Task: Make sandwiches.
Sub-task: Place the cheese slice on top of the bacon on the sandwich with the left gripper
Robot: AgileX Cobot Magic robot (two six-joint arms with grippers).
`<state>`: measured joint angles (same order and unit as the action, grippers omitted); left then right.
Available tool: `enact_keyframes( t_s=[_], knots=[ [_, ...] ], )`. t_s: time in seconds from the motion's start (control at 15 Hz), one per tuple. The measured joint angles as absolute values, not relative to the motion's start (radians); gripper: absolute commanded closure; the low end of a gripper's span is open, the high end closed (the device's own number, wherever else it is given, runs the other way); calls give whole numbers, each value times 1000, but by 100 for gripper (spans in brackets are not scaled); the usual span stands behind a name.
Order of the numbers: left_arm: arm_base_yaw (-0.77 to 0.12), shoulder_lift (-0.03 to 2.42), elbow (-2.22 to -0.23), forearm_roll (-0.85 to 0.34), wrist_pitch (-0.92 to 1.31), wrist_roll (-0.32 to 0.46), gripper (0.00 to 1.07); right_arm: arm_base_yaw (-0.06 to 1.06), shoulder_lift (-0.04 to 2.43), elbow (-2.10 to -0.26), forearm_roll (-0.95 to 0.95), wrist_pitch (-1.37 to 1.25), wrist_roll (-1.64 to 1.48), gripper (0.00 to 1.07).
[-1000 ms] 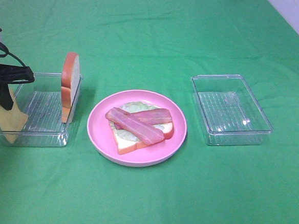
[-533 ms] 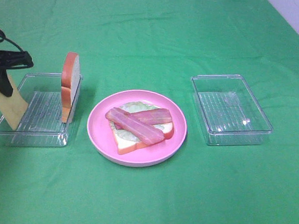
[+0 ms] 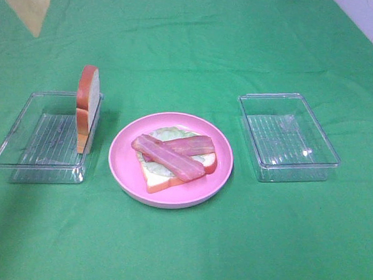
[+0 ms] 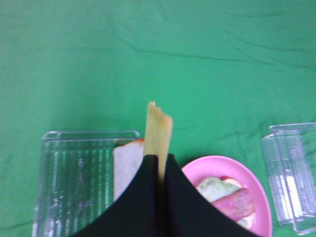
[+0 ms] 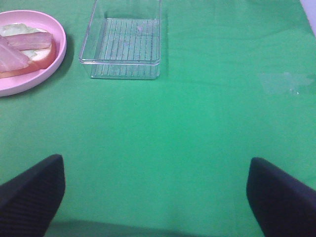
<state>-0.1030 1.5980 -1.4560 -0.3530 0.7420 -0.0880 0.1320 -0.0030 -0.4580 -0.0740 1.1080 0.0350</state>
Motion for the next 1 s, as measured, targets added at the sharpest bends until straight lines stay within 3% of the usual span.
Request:
enact_keyframes(
  t_s=[0.2, 0.47, 0.87, 1.0],
  knots=[
    [-231, 1612, -1466, -485, 723, -55, 107, 132, -3, -458, -74, 1108, 35, 12],
    [-371, 1703, -1466, -691, 715, 85, 107, 132, -3, -458, -74, 1108, 35, 12],
    [-499, 1930, -1466, -842, 710, 187, 107, 132, -3, -458, -74, 1108, 35, 12],
    [-499, 1980, -1466, -846, 710, 192, 107, 132, -3, -458, -74, 1108, 35, 12]
  ],
)
